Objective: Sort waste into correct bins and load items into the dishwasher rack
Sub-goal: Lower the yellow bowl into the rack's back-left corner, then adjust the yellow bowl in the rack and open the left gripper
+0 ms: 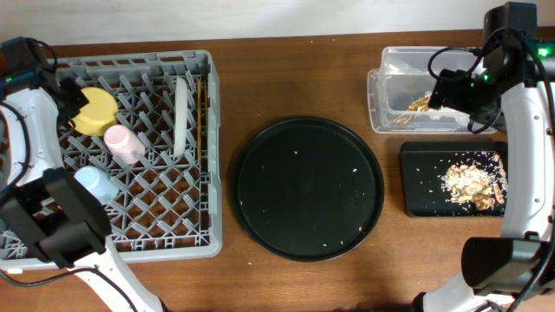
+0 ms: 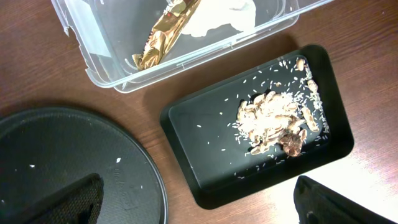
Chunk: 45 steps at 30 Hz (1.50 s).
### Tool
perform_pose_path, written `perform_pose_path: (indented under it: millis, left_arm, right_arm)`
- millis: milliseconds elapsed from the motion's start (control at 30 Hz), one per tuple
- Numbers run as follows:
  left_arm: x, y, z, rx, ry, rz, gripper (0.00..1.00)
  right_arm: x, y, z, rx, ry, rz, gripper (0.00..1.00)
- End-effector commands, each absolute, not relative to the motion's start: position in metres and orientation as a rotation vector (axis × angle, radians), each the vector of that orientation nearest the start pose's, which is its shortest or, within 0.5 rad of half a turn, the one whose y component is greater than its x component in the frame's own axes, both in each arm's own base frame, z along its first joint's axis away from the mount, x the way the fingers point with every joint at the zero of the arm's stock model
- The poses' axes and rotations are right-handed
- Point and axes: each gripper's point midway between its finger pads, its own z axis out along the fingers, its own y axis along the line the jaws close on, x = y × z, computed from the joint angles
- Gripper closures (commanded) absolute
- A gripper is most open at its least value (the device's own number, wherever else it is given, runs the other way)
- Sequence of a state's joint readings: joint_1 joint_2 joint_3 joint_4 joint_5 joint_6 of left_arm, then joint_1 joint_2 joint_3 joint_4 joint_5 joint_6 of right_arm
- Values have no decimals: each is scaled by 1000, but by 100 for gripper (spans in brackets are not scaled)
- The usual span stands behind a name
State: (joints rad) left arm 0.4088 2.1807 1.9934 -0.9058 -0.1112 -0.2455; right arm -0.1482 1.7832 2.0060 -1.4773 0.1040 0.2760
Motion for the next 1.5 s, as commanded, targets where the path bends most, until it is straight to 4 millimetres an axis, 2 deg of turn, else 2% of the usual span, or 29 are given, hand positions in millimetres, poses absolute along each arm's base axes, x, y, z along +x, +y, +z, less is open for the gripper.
perform_pose_path:
  millis: [0,67,167,233,300,400,500,600,767,833,1200,1300,1333,1400,1467]
  left_arm:
    - [475,258,135,-943,2460,287,100]
    - [474,262,135,-980,2446,241,100]
    - [483,248,138,-946,2437,52,100]
    - [496,232,150,-882,2402,-122,100]
    - [505,219,165,-825,2366,-218,100]
    - [516,198,181,-706,2359,-226,100]
    - [519,182,175,-586,2415,-174,100]
    - [513,191,154,-625,2479,-20,100]
    - [506,202,119,-649,2559,49,100]
    - [503,212,114,-674,2560,69,100]
    - [481,261,113,-804,2519,103,100]
    - [471,275,113,-893,2496,96,100]
    - [470,276,114,-934,2479,62,100]
    - [478,262,124,-905,2442,-130,100]
    - [490,247,143,-832,2388,-270,100]
  right_arm:
    - [371,-74,259,608,2729,-114,1]
    - [371,-74,259,608,2729,-114,1]
    - [371,-74,259,608,2729,-114,2]
    - [371,-74,259,608,2729,-114,1]
    - [371,-74,259,607,2730,-114,1]
    - [371,-74,259,608,2729,-114,1]
    - [371,-74,259,608,2729,-114,1]
    - [371,-74,259,607,2730,-114,1]
    - [371,-74,259,607,2729,-114,1]
    - [371,-74,259,608,2729,-114,1]
    - [371,-74,259,607,2729,-114,1]
    - [371,-74,259,608,2729,-114,1]
    - [371,-74,259,607,2730,-114,1]
    - [371,-74,259,608,2729,-114,1]
    - [371,-74,259,608,2729,-114,1]
